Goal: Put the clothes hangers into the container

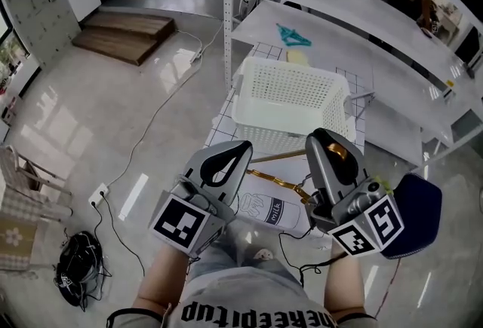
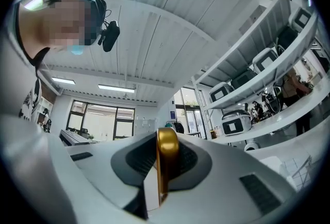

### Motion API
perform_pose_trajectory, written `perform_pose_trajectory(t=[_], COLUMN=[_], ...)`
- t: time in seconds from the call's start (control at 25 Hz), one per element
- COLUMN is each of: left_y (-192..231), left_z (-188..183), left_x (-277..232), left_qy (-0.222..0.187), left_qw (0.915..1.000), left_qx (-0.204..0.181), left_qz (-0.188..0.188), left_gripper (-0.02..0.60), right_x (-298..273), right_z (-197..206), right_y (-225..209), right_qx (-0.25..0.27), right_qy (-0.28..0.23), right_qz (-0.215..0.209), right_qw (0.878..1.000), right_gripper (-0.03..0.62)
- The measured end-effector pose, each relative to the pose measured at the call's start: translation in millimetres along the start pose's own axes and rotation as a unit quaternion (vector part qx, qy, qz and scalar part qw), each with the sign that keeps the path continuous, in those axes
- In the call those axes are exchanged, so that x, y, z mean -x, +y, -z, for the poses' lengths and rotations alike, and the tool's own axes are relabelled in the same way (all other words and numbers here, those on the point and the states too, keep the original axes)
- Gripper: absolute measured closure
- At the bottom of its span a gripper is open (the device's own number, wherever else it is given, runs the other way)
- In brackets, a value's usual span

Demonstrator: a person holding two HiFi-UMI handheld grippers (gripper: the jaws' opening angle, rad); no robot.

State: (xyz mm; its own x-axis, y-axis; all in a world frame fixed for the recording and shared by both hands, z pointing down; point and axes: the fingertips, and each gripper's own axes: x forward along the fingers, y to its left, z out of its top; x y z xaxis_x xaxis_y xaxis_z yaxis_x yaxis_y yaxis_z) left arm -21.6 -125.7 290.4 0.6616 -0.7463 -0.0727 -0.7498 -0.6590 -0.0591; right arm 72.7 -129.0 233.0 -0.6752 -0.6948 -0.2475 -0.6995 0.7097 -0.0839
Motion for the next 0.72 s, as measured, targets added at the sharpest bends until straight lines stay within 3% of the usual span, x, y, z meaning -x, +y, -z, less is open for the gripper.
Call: perform_pose_trajectory(t=[0.2,0.36,0.56,0.72], left_y=[35.7,61.2,96.1,112.2], left_z=[1.1,6.0,8.3,13.1], left_x=[11.6,26.3,34.2,37.9], left_qy=[-0.004,0.016,0.003,0.020], left_qw=[1.0000,0.9997,0.9997,0.9994], left_qx=[-0.005,0.009,-0.004,0.014], left_qz=[-0.007,-0.016,-0.025,-0.025], left_gripper=[0.569,0.569,0.569,0.569], right_x=[-38.4,-70.0,-110.0,-134.6], right_z=[6.6,9.3,9.9,6.4], right_y=[13.3,26.6,33.7,36.2], right_qx=[-0.001,0.000,0.003,0.004], right_qy=[-0.002,-0.005,-0.012,-0.013], right_qz=[-0.012,-0.024,-0.036,-0.039], right_qw=[1.000,1.000,0.999,0.999], right_gripper=[0.536,0.536,0.536,0.536])
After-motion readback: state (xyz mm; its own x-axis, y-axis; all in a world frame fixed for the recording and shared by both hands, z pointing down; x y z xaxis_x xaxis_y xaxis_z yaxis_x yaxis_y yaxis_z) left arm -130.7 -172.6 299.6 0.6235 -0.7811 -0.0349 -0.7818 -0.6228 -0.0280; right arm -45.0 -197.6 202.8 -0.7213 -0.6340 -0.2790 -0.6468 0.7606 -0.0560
